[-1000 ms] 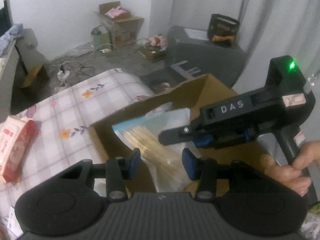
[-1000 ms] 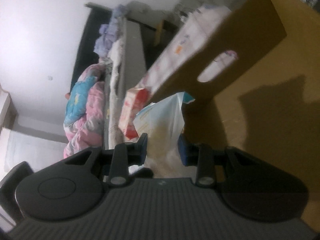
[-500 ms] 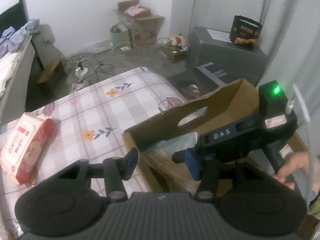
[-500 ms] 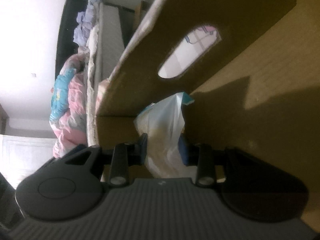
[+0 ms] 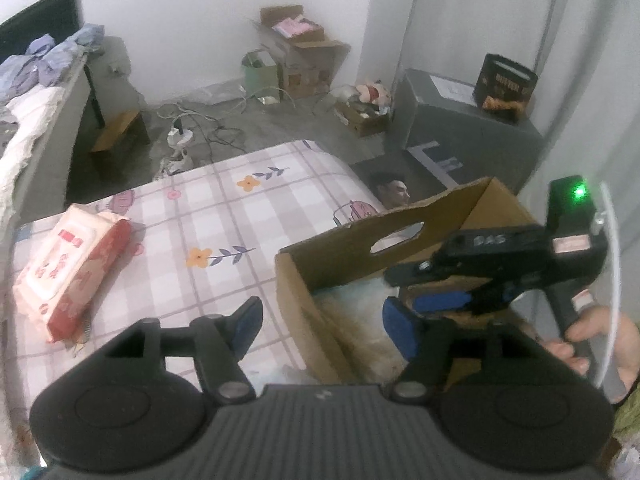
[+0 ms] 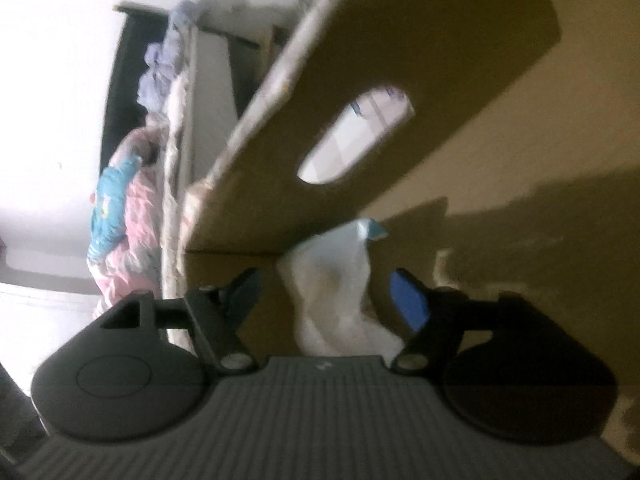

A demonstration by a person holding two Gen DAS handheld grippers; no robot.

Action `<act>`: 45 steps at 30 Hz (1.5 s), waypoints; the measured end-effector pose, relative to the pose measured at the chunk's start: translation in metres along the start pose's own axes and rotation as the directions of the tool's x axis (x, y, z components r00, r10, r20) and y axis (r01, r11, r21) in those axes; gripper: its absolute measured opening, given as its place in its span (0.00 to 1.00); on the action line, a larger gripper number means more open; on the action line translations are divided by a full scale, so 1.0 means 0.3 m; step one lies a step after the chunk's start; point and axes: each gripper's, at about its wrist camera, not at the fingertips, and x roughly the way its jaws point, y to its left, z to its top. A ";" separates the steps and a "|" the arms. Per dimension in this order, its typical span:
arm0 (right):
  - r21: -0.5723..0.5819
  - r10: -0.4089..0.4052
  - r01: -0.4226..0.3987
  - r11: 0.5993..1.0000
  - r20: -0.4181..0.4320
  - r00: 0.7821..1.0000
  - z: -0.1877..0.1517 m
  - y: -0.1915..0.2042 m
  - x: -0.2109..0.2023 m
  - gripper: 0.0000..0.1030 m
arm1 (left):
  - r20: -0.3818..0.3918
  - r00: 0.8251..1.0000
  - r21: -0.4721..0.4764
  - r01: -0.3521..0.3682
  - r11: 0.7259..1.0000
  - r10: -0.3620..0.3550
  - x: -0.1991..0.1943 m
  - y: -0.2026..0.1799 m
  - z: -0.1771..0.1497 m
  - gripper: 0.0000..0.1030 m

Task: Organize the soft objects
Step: 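Grasp the white-blue box on the bed with the left gripper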

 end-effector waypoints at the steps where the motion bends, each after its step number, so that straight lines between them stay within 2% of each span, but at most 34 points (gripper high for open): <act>1: -0.005 0.005 -0.005 1.000 0.013 1.000 -0.005 -0.002 -0.033 0.72 | 0.008 1.000 -0.009 0.000 1.000 0.000 -0.029 0.006 -0.006 0.69; 6: -0.072 0.026 -0.020 0.997 0.088 0.996 -0.065 0.093 -0.189 0.72 | 0.077 0.997 -0.045 -0.016 0.999 0.019 -0.230 0.059 -0.079 0.79; 10: -0.198 0.044 -0.018 0.980 0.129 0.991 -0.179 0.204 -0.353 0.72 | 0.133 0.988 -0.098 -0.068 0.993 0.081 -0.424 0.145 -0.190 0.87; 14: -0.308 0.110 -0.068 0.949 0.122 0.986 -0.312 0.315 -0.447 0.72 | 0.204 0.969 -0.186 -0.103 0.977 0.140 -0.613 0.267 -0.346 0.95; 16: -0.346 0.146 -0.104 0.933 0.098 0.984 -0.377 0.368 -0.465 0.72 | 0.244 0.956 -0.220 -0.109 0.969 0.163 -0.688 0.331 -0.430 0.96; 20: -0.387 0.192 -0.172 0.906 0.014 0.981 -0.490 0.484 -0.421 0.72 | 0.262 0.937 -0.266 -0.160 0.951 0.231 -0.773 0.423 -0.600 0.96; 23: -0.416 0.203 -0.210 0.885 -0.063 0.977 -0.589 0.578 -0.352 0.72 | 0.246 0.930 -0.289 -0.198 0.936 0.273 -0.792 0.475 -0.706 0.96; 28: -0.454 0.163 -0.230 0.861 -0.181 0.970 -0.722 0.729 -0.186 0.72 | 0.231 0.923 -0.355 -0.214 0.910 0.307 -0.804 0.564 -0.863 0.96; 31: -0.466 0.132 -0.233 0.853 -0.239 0.962 -0.800 0.788 -0.084 0.72 | 0.219 0.928 -0.374 -0.206 0.904 0.302 -0.798 0.596 -0.936 0.93; 34: -0.501 0.081 -0.206 0.840 -0.260 0.962 -0.854 0.835 0.022 0.72 | 0.198 0.936 -0.369 -0.204 0.907 0.291 -0.774 0.612 -0.960 0.89; 37: -0.537 0.013 -0.154 0.830 -0.257 0.966 -0.859 0.883 0.141 0.72 | 0.193 0.947 -0.356 -0.178 0.917 0.258 -0.749 0.618 -0.931 0.85; 41: -0.587 -0.091 -0.058 0.808 -0.221 0.971 -0.792 0.923 0.271 0.70 | 0.196 0.962 -0.303 -0.126 0.945 0.191 -0.692 0.627 -0.806 0.84; 45: -0.579 -0.157 -0.004 0.815 -0.227 0.961 -0.686 0.944 0.391 0.62 | 0.091 0.989 -0.265 -0.088 0.960 0.116 -0.556 0.666 -0.651 0.72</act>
